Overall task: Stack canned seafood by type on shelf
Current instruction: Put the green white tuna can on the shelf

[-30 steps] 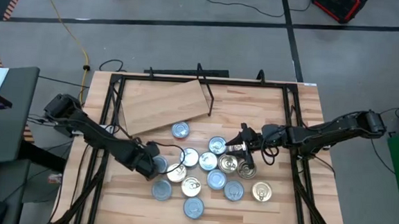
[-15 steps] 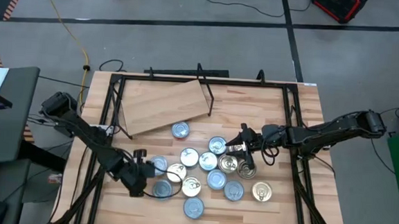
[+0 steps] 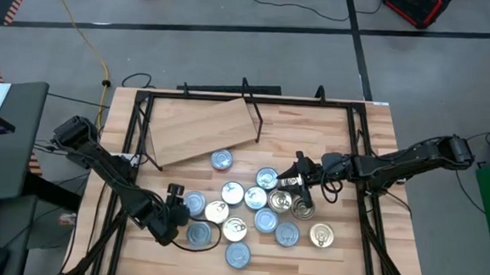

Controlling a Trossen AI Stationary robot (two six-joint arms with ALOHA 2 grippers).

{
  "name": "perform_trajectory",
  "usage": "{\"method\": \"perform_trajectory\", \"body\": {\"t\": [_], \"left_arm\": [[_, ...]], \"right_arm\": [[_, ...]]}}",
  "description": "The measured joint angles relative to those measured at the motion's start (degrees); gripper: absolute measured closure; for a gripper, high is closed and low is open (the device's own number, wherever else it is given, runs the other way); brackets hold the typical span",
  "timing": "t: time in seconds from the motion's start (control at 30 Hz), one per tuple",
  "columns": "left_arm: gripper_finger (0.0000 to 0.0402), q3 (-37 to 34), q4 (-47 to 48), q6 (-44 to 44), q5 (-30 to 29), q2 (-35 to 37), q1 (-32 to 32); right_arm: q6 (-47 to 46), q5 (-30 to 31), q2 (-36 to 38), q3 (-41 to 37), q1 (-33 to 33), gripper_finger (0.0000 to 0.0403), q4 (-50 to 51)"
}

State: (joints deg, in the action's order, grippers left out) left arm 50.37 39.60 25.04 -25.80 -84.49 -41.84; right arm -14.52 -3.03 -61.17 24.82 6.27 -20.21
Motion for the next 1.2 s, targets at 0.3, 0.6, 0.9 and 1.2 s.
{"method": "perform_trajectory", "body": {"t": [0.3, 0.6, 0.9, 1.2], "left_arm": [[0.0245, 0.0, -0.1, -7.8, 0.0, 0.0, 0.0], [0.0246, 0.0, 0.5, -13.9, 0.4, 0.0, -0.2], [0.0246, 0.0, -2.7, -17.2, -4.3, -0.1, -0.2], [0.0246, 9.8, 7.6, -13.5, -3.3, -10.8, -0.8]], "right_arm": [[0.9, 0.1, -1.0, 0.0, 1.4, 0.0189, -3.7], [1.1, 0.1, -4.9, 0.0, 1.7, 0.0189, -5.8], [1.0, 0.1, -5.6, 0.0, 0.3, 0.0189, -6.1], [0.9, 0.1, -5.5, 0.0, 0.3, 0.0189, -6.0]]}}
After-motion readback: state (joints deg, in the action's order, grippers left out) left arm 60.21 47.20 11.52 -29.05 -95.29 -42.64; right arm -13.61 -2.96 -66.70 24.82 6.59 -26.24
